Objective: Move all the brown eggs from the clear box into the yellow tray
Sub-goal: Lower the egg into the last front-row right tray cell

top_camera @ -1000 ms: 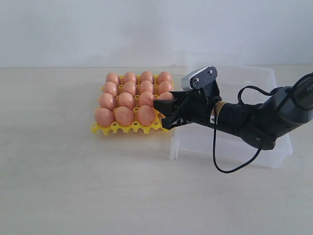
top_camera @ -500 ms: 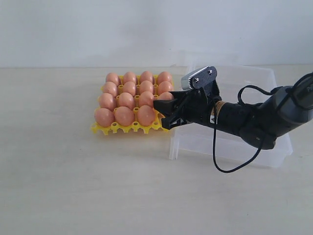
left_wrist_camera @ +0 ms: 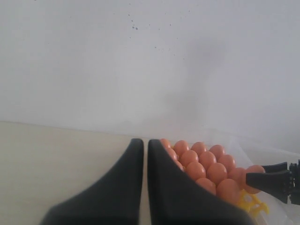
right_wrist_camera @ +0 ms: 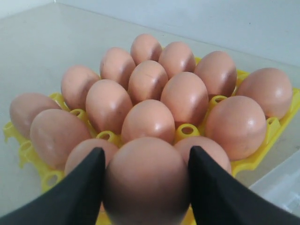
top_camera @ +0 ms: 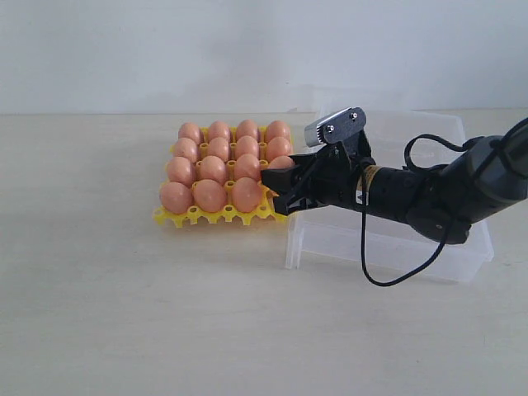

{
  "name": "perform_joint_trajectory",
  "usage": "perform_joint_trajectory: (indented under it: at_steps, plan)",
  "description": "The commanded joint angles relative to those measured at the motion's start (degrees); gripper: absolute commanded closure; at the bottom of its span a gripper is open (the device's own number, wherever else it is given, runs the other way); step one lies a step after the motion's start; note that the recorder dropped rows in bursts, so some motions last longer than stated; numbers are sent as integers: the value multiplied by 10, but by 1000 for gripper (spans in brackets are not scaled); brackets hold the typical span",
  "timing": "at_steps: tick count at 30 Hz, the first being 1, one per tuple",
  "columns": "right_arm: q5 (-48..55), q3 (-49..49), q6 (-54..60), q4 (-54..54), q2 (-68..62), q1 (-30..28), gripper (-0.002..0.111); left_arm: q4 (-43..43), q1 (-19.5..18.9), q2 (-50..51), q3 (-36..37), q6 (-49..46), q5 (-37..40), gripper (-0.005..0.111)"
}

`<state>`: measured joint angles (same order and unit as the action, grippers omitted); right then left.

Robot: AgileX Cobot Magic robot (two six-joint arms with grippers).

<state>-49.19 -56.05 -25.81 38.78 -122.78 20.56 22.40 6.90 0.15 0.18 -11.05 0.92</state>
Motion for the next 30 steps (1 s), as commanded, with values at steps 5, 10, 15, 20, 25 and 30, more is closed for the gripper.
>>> perform_joint_trajectory:
  at_steps: [5,10,15,20,25,30]
  plan:
    - [49,5,-11,27,-2,0,64,5,3,-2,-2,4,-9,103]
    - [66,5,-11,35,-2,0,63,5,3,-2,-2,4,-9,103]
    - [74,5,-26,36,-2,0,53,5,3,-2,-2,4,-9,103]
    - [74,5,-26,28,-2,0,53,5,3,-2,-2,4,-9,103]
    - [70,5,-21,24,-2,0,53,5,3,-2,-2,4,-9,103]
    - [71,5,-4,-17,27,0,53,5,3,-2,-2,4,-9,103]
